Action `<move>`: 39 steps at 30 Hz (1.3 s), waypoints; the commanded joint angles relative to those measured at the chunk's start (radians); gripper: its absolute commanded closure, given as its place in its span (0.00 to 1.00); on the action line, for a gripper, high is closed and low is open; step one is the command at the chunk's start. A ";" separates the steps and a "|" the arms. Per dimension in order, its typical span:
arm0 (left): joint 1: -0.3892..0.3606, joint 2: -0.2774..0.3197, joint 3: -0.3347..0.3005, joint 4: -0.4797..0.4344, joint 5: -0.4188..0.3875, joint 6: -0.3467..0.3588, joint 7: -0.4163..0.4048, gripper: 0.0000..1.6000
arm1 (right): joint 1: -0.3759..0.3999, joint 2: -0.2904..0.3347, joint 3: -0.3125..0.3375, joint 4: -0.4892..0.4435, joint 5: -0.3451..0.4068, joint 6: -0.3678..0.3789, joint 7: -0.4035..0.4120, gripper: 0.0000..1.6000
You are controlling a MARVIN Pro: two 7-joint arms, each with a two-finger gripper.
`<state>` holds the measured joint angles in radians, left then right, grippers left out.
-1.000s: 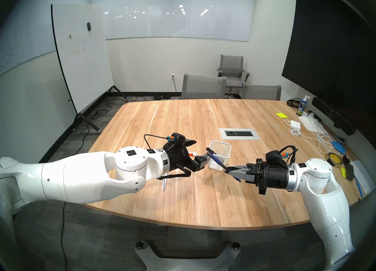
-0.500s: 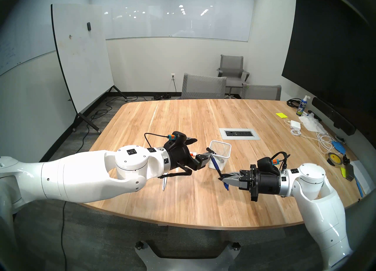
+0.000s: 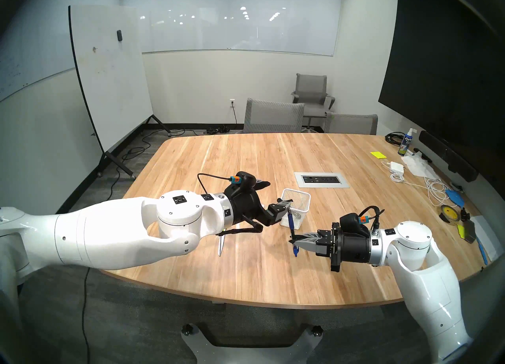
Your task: Place the pen, the marker, and the scissors into the pen holder
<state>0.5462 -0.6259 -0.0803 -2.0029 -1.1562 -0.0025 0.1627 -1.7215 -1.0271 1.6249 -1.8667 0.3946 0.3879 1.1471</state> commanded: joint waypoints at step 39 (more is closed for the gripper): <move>-0.009 -0.017 -0.010 -0.025 -0.004 -0.024 0.005 0.00 | 0.018 -0.034 0.016 -0.030 0.000 0.001 -0.043 1.00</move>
<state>0.5418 -0.6547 -0.0808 -2.0127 -1.1683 -0.0163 0.1524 -1.7120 -1.0568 1.6336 -1.8801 0.3934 0.3956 1.1107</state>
